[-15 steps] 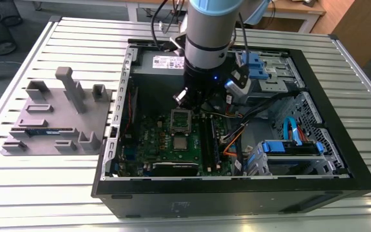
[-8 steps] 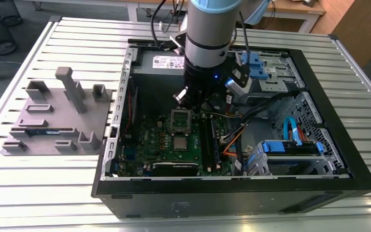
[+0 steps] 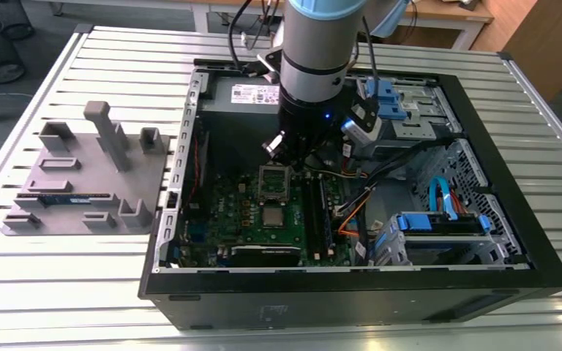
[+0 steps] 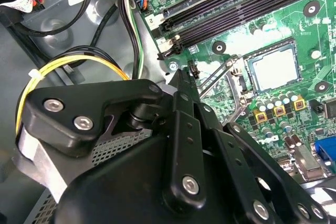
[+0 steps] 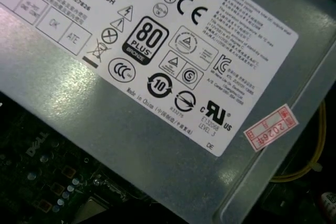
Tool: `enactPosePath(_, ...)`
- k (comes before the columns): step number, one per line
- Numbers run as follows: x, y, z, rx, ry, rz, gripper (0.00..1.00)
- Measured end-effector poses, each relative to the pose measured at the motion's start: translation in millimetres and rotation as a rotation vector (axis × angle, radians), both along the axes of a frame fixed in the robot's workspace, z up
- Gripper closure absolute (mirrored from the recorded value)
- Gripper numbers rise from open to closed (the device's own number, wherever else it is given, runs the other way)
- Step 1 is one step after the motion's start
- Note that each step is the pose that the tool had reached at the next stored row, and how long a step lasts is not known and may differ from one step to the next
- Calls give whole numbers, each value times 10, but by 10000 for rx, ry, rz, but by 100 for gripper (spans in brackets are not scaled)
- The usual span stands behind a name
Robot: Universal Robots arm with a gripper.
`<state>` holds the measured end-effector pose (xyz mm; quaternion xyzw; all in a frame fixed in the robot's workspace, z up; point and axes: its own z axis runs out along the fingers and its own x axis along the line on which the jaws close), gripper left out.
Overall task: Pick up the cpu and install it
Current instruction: 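Close the cpu cover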
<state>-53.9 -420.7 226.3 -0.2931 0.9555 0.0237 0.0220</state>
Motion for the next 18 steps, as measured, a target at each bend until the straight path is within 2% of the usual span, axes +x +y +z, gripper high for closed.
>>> enactPosePath(2, 0, 0, 0, -1, 0, 70, 89)
enactPosePath(7, 0, 0, 0, -1, 0, 536, 89)
enactPosePath(18, 0, 0, 15, 2, 0, 540, 89)
